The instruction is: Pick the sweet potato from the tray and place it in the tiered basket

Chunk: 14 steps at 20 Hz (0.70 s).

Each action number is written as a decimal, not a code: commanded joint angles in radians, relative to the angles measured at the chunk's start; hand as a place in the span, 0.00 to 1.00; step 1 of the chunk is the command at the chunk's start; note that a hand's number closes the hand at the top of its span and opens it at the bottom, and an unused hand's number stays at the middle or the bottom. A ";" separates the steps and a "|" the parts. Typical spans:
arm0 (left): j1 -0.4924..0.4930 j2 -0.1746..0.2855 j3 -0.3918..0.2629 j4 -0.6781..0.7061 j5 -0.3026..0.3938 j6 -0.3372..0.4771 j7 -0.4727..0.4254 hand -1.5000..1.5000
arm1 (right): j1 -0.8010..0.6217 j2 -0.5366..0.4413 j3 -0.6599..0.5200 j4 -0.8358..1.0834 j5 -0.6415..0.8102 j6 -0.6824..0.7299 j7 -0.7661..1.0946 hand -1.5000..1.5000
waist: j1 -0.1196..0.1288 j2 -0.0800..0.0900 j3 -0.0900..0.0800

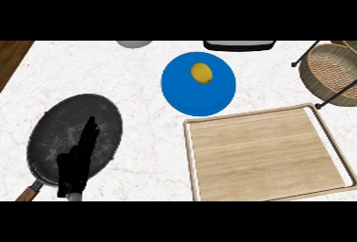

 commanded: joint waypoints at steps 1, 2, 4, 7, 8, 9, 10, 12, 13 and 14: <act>-0.001 -0.010 0.006 0.069 0.007 -0.010 0.029 0.50 | -0.167 -0.077 -0.030 0.044 0.035 0.203 0.124 1.00 | 0.003 0.010 -0.008; 0.010 -0.031 -0.031 0.054 -0.025 0.009 0.022 0.50 | -0.219 -0.070 -0.006 0.077 0.070 0.221 0.140 1.00 | 0.009 0.010 -0.008; 0.058 -0.015 -0.008 0.046 -0.009 -0.006 -0.012 0.50 | -0.246 -0.084 -0.058 0.082 0.071 0.231 0.120 1.00 | 0.009 0.008 -0.008; -0.012 -0.016 -0.004 0.055 -0.021 -0.003 0.034 0.50 | -0.342 -0.141 -0.135 0.255 0.075 0.164 0.066 1.00 | 0.011 0.014 -0.007; 0.044 -0.009 0.001 0.040 0.006 -0.034 0.001 0.50 | -0.309 -0.146 -0.174 0.268 0.057 0.104 0.028 1.00 | 0.014 0.014 -0.006; 0.058 -0.025 -0.026 0.004 -0.019 -0.001 0.037 0.50 | -0.373 -0.179 -0.196 0.337 0.061 0.136 0.031 1.00 | 0.021 0.013 -0.006; 0.001 -0.034 0.001 0.068 -0.014 -0.004 0.021 0.50 | -0.387 -0.180 -0.185 0.368 0.065 0.117 0.023 1.00 | 0.014 0.015 -0.006; 0.005 -0.055 -0.020 0.087 -0.038 0.006 0.001 0.50 | -0.383 -0.221 -0.247 0.390 0.033 0.103 -0.016 1.00 | 0.006 0.014 -0.006; 0.001 -0.040 -0.009 0.052 -0.037 0.010 0.030 0.50 | -0.445 -0.226 -0.236 0.501 0.057 0.054 0.003 1.00 | 0.020 0.017 -0.006; 0.056 -0.037 -0.013 0.043 -0.032 -0.002 -0.006 0.50 | -0.425 -0.262 -0.280 0.519 0.038 0.044 -0.033 1.00 | 0.019 0.016 -0.006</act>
